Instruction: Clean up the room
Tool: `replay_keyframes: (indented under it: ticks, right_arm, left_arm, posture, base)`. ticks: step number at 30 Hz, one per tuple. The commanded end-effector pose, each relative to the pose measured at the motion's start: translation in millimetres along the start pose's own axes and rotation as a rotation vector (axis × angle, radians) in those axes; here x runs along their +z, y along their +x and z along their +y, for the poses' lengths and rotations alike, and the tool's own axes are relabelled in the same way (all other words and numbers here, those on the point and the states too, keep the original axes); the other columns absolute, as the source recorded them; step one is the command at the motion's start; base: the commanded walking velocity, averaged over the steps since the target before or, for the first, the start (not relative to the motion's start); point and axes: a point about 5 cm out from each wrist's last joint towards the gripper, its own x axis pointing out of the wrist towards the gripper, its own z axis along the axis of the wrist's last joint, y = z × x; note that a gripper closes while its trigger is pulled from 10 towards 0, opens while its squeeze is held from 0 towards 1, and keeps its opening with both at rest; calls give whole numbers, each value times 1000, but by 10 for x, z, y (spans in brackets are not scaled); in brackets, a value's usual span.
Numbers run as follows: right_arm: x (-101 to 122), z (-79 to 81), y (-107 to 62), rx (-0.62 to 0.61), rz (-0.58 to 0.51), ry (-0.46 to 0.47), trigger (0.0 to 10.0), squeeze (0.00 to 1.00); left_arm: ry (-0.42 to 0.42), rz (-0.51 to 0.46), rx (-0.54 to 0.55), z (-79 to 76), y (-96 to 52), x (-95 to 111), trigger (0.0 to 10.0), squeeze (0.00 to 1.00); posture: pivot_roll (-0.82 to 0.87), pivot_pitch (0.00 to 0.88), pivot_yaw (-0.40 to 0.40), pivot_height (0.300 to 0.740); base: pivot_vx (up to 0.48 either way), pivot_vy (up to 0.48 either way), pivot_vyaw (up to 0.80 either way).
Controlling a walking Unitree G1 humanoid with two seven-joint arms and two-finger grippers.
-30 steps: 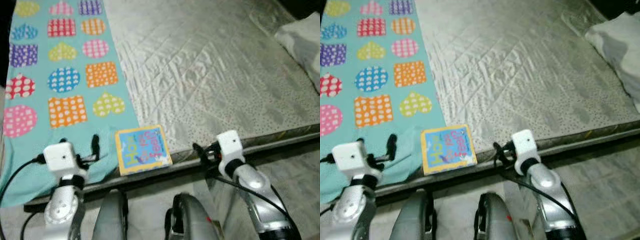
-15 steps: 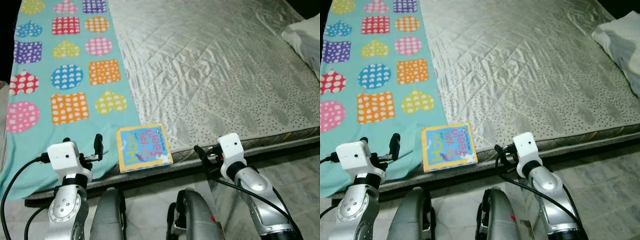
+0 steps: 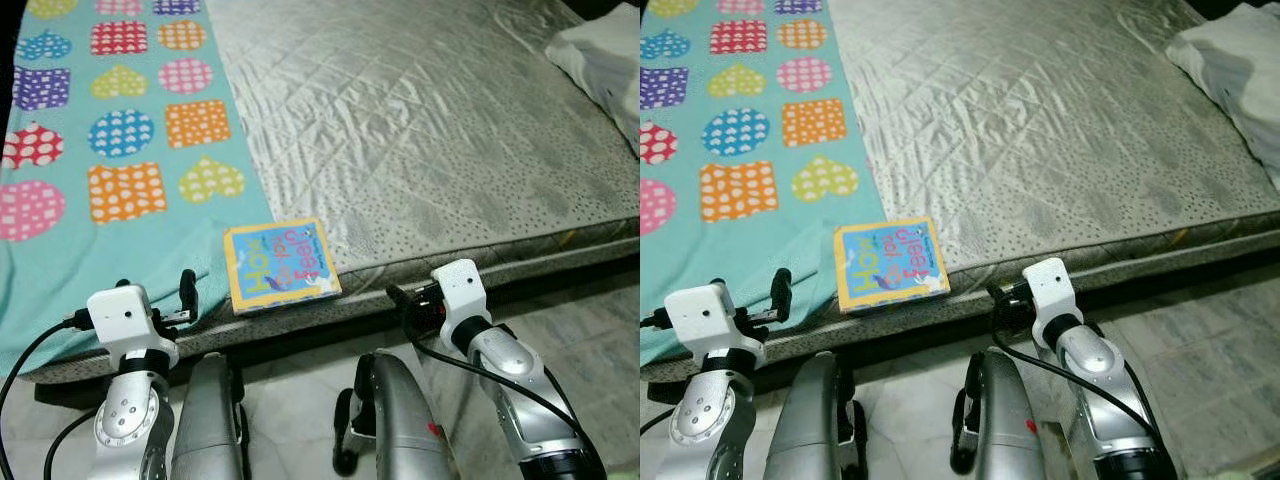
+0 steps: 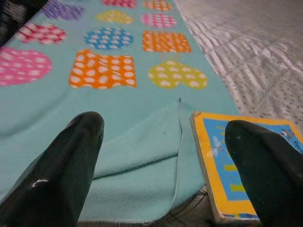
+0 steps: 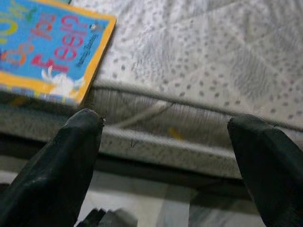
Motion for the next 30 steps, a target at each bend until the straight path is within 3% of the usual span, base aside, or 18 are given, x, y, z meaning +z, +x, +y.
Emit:
replay_keyframes:
  ticks: [1, 12, 21, 30]
  right_arm:
    - [6, -72, 3, -15, 1, -10, 10000, 0]
    - [13, -76, 14, -3, -7, -27, 10000, 0]
    - [14, -84, 22, -4, -10, -31, 10000, 0]
    - [7, -105, 31, -17, -6, -43, 10000, 0]
  left_arm:
    - [7, 27, 37, 54, -39, -51, 10000, 0]
    - [-8, 31, 52, 67, -27, -53, 10000, 0]
    - [-11, 29, 60, 83, -14, -50, 10000, 0]
    - [-18, 6, 56, 99, -5, -25, 10000, 0]
  posture:
    - [66, 291, -72, 582]
    - [62, 296, -72, 582]
    - [61, 302, -71, 519]
    - [59, 300, -70, 519]
  base:
    - [0, 0, 0]
    - [0, 0, 0]
    - [0, 0, 0]
    - [0, 0, 0]
